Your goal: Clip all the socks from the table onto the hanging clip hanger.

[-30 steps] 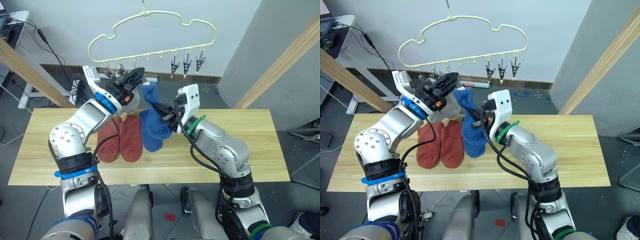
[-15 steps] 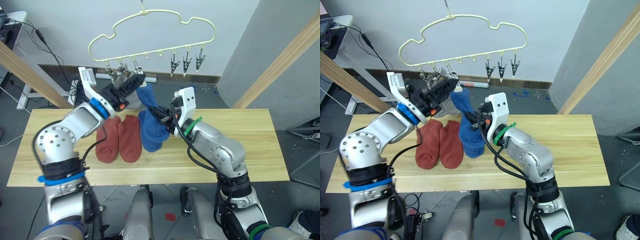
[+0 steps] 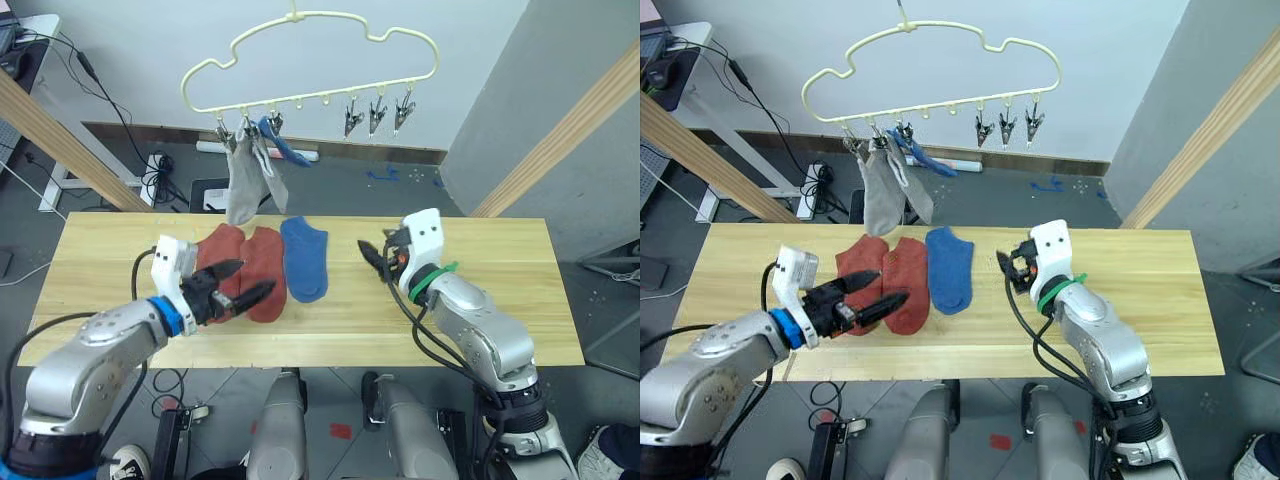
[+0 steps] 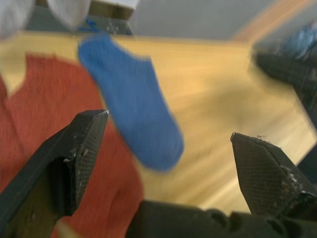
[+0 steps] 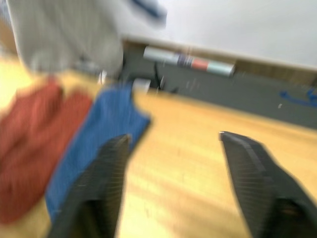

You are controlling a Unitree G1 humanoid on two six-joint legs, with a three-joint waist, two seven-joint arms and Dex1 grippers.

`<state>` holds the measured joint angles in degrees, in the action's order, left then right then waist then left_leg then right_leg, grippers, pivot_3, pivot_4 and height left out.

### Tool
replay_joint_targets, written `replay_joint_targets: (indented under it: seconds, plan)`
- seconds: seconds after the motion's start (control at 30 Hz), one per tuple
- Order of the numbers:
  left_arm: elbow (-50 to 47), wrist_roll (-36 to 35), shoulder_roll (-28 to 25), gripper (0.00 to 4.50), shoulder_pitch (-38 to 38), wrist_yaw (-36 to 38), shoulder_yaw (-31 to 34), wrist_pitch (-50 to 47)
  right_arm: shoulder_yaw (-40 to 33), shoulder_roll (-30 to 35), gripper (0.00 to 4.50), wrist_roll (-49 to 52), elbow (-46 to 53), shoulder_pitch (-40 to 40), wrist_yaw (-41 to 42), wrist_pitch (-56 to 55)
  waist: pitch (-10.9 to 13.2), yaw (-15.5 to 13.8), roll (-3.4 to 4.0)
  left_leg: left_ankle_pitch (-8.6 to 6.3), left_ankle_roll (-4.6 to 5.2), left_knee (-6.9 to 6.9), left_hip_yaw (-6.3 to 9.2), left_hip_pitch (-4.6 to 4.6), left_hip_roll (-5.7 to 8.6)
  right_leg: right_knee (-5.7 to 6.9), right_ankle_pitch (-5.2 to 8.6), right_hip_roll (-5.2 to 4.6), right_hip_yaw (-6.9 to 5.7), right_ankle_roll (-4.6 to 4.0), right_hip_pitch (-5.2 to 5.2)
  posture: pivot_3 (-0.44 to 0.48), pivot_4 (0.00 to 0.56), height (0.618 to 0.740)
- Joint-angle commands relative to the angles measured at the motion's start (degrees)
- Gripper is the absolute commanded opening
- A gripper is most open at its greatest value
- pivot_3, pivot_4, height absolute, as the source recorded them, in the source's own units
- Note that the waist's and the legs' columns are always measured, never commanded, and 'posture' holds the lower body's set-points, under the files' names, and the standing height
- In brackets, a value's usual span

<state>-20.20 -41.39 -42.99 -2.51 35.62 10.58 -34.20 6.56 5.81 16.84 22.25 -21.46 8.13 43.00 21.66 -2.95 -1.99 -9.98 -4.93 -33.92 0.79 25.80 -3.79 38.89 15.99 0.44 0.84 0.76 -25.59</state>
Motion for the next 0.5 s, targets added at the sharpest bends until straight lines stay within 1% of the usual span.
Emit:
replay_joint_targets:
  seconds: [0.03, 0.1, 0.23, 0.27, 0.3, 0.33, 0.5]
  plan:
    - [-2.8, 1.7, 1.9, 4.5, -1.7, 2.1, 1.5, 5.9, 1.1, -1.2, 1.75, -2.9, 4.3, -3.1, -3.0, -1.9, 0.0, 0.0, 0.03, 0.01, -0.01, 0.0, 0.02, 0.01, -0.01, 0.0, 0.0, 0.03, -0.01, 0.0, -0.01, 0.165, 0.396, 0.74]
    - [-3.6, 2.5, 2.2, 4.5, -3.0, 3.9, 1.1, 8.0, 1.9, -2.5, 1.75, -4.4, 4.3, -5.5, -4.4, -2.6, 0.0, 0.0, 0.02, -0.03, 0.11, -0.02, 0.0, 0.07, 0.04, -0.02, 0.01, 0.02, 0.03, 0.0, -0.03, 0.168, 0.397, 0.74]
    - [-3.4, 3.0, 3.8, 4.5, -5.8, 2.9, 1.6, 9.1, 1.7, -5.4, 1.75, -5.8, 2.5, -8.4, -6.0, -5.4, 0.0, 0.0, 0.02, -0.01, 0.15, -0.06, -0.02, 0.1, 0.09, -0.03, 0.0, 0.0, 0.05, 0.01, -0.02, 0.165, 0.401, 0.74]
    - [-3.5, 3.1, 4.0, 4.5, -6.3, 2.8, 1.6, 9.2, 1.5, -6.1, 1.38, -6.1, 1.5, -9.3, -6.4, -5.9, 0.0, 0.0, 0.02, 0.0, 0.12, -0.06, -0.01, 0.11, 0.08, -0.04, 0.0, 0.01, 0.03, 0.01, -0.02, 0.165, 0.401, 0.74]
    - [-3.7, 3.1, 4.2, 4.5, -6.9, 2.6, 1.6, 9.1, 1.2, -6.7, 1.18, -6.4, 0.4, -10.4, -6.9, -6.3, 0.0, 0.1, 0.02, 0.02, 0.09, -0.06, -0.02, 0.11, 0.09, -0.03, 0.0, 0.02, 0.04, 0.01, -0.02, 0.168, 0.399, 0.74]
    - [-4.0, 3.1, 4.5, 4.5, -7.7, 2.2, 1.5, 8.9, 0.8, -7.2, 0.86, -6.9, -1.0, -11.7, -7.4, -6.8, 0.0, 0.1, 0.02, 0.04, 0.05, -0.06, -0.02, 0.11, 0.09, -0.02, 0.0, 0.02, 0.04, 0.01, -0.02, 0.17, 0.399, 0.74]
    - [-5.2, 2.5, 5.5, 4.5, -9.5, 0.9, 1.0, 7.6, -1.1, -9.0, 0.86, -7.6, -6.7, -16.5, -8.4, -9.9, 0.0, 0.1, 0.02, 0.05, 0.04, -0.06, 0.0, 0.1, 0.08, 0.04, 0.0, 0.04, 0.01, 0.0, -0.02, 0.174, 0.402, 0.74]
